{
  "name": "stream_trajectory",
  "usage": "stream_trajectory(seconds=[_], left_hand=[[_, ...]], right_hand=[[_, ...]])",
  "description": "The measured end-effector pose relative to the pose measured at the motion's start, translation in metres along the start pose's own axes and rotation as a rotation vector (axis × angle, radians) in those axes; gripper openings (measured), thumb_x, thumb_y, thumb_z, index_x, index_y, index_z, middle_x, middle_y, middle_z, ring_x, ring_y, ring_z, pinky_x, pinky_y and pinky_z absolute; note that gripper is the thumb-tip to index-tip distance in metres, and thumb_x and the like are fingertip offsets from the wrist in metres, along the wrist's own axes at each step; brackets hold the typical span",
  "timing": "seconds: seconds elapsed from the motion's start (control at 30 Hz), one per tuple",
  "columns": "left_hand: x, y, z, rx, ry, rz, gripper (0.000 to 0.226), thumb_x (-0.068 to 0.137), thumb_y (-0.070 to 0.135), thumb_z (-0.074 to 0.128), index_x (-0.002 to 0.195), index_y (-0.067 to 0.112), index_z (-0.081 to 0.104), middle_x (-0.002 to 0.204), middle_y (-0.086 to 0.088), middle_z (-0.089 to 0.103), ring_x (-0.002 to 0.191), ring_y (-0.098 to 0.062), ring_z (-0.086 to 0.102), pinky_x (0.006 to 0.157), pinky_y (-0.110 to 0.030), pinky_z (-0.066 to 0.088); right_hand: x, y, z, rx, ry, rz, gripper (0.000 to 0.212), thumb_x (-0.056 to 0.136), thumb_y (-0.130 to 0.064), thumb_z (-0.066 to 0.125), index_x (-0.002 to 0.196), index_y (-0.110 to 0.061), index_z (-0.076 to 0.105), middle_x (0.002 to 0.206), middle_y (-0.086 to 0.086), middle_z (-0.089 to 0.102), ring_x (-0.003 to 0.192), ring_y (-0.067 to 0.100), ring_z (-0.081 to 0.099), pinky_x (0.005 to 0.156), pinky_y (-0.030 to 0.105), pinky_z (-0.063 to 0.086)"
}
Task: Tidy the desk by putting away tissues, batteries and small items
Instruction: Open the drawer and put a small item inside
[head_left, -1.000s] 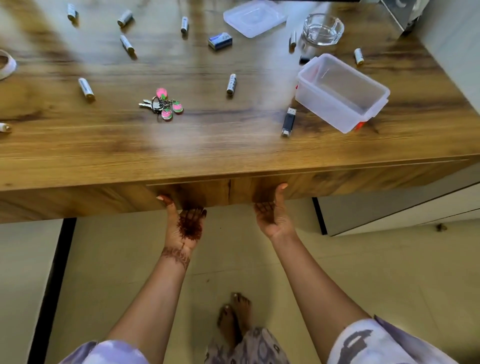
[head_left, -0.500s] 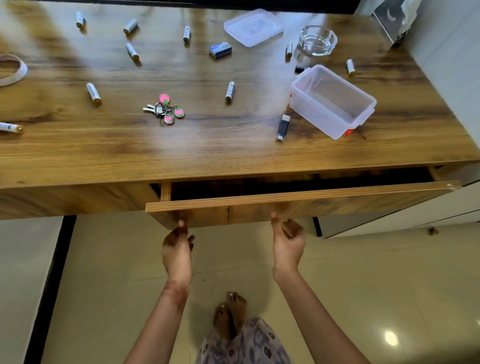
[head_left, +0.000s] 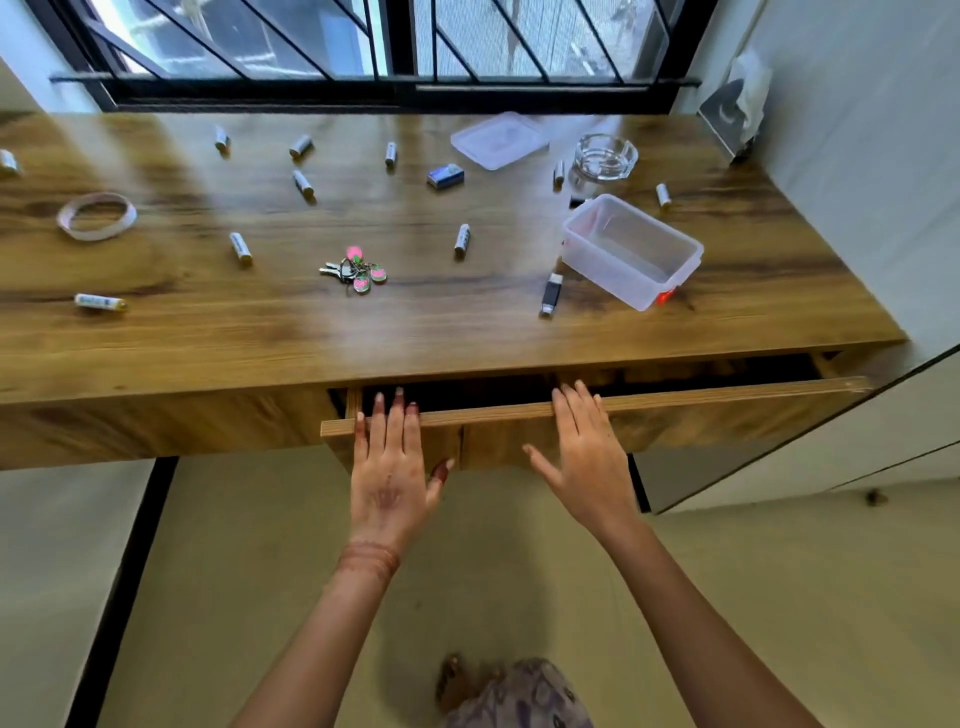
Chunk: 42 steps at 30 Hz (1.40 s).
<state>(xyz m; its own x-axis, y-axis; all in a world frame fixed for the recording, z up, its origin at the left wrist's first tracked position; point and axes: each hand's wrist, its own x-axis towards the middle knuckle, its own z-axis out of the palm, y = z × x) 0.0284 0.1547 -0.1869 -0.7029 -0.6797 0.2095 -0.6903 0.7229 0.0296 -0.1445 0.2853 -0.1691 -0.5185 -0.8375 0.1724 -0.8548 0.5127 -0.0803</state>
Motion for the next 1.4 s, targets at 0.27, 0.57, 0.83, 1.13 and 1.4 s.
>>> stream_trajectory(seconds=[0.27,0.57,0.83,1.13,1.4], left_hand=[[-0.010,0.003,-0.017,-0.001,-0.075,-0.018,0.084,0.068,0.038,0.075,0.135,0.001,0.043,0.142,-0.019,0.043,0.134,-0.035,0.037,0.111,-0.048,0.024],[-0.065,0.015,-0.032,-0.061,-0.128,-0.034,0.086,0.070,0.023,0.070,0.142,0.002,0.028,0.151,-0.015,0.029,0.141,-0.031,0.019,0.114,-0.044,0.010],[-0.117,0.024,-0.041,-0.095,-0.157,-0.038,0.090,0.063,0.014,0.070,0.142,0.002,0.028,0.149,-0.015,0.032,0.139,-0.028,0.016,0.111,-0.046,0.015],[-0.143,0.030,-0.051,-0.187,-0.148,-0.054,0.087,0.069,0.009,0.067,0.142,0.005,0.021,0.149,-0.015,0.032,0.138,-0.026,0.012,0.111,-0.046,0.012],[-0.128,0.028,-0.065,-0.251,-0.166,-0.081,0.087,0.078,0.059,0.003,0.146,0.005,0.008,0.157,-0.009,0.011,0.144,-0.019,-0.002,0.112,-0.031,-0.008]], right_hand=[[-0.010,-0.007,-0.018,0.134,-0.023,0.016,0.074,0.088,-0.048,0.051,0.144,-0.007,0.025,0.151,0.011,0.028,0.144,0.022,0.015,0.115,0.030,0.002],[-0.065,-0.008,-0.028,0.150,-0.058,-0.011,0.078,0.087,-0.049,0.053,0.145,-0.008,0.020,0.154,0.009,0.021,0.144,0.021,0.009,0.114,0.031,-0.002],[-0.117,-0.008,-0.030,0.068,-0.087,-0.009,0.084,0.075,-0.049,0.069,0.138,-0.003,0.037,0.145,0.014,0.040,0.138,0.027,0.030,0.111,0.039,0.015],[-0.145,-0.010,-0.032,0.034,-0.073,-0.003,0.091,0.065,-0.054,0.074,0.132,0.000,0.045,0.137,0.015,0.049,0.131,0.028,0.042,0.106,0.039,0.026],[-0.124,-0.018,-0.058,0.348,-0.018,0.079,0.073,0.089,-0.059,0.037,0.142,-0.008,0.031,0.149,0.008,0.033,0.140,0.019,0.026,0.114,0.031,0.020]])
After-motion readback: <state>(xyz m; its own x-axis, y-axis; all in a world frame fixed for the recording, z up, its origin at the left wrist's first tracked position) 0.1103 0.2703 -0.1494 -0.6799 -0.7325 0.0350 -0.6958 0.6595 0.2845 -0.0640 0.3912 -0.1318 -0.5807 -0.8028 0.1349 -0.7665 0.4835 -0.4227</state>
